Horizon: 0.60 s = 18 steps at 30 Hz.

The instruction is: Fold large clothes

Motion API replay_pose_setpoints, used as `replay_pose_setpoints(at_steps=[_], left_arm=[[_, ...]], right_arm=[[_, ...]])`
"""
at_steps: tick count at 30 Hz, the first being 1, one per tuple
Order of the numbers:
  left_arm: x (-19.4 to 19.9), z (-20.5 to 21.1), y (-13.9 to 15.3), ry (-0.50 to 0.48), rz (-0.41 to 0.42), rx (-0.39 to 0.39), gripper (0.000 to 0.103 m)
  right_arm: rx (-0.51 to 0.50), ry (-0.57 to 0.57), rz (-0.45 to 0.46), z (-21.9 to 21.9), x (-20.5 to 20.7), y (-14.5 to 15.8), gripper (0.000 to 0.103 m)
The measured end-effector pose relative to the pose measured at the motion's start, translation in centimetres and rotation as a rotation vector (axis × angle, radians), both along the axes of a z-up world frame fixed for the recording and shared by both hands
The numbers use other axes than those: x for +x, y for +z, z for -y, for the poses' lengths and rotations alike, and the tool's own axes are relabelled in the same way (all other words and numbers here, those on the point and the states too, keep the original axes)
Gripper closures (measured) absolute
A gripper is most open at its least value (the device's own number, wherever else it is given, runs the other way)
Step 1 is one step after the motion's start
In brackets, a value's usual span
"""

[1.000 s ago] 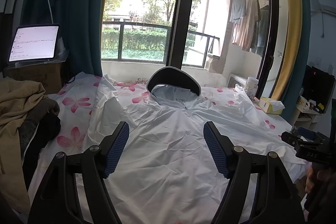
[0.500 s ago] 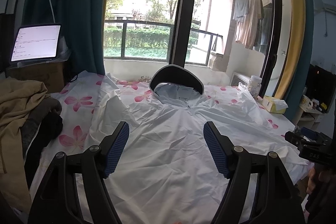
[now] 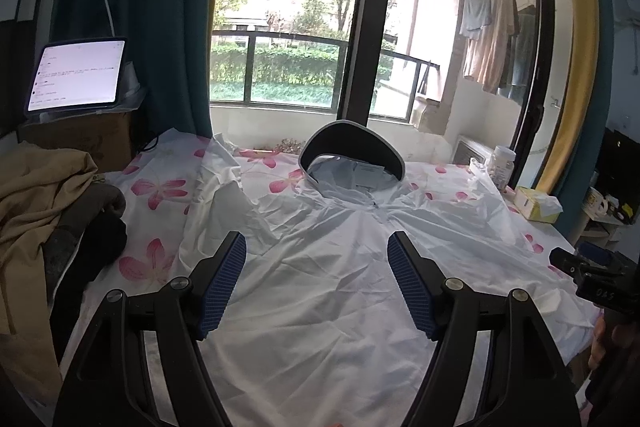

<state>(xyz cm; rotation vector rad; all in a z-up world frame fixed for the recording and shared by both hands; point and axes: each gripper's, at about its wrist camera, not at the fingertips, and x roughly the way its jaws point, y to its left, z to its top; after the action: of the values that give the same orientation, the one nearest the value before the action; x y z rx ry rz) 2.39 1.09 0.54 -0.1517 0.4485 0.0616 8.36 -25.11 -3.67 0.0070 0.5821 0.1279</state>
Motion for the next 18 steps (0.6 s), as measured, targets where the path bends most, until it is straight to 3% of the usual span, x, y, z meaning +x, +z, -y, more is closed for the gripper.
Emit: replay_pose_setpoints(at_steps=[9,18], left_arm=[[4.5,1.2,0.7,-0.031,-0.049,0.015,0.027],[11.0,2.2,0.5,-0.058,-0.104,0.022,0.027]], right_arm=[[-0.045,-0.011,-0.023,2.3,4.3,1.0,0.007],[-0.073,-0.063,-0.077,7.1,11.7,0.9,0.007]])
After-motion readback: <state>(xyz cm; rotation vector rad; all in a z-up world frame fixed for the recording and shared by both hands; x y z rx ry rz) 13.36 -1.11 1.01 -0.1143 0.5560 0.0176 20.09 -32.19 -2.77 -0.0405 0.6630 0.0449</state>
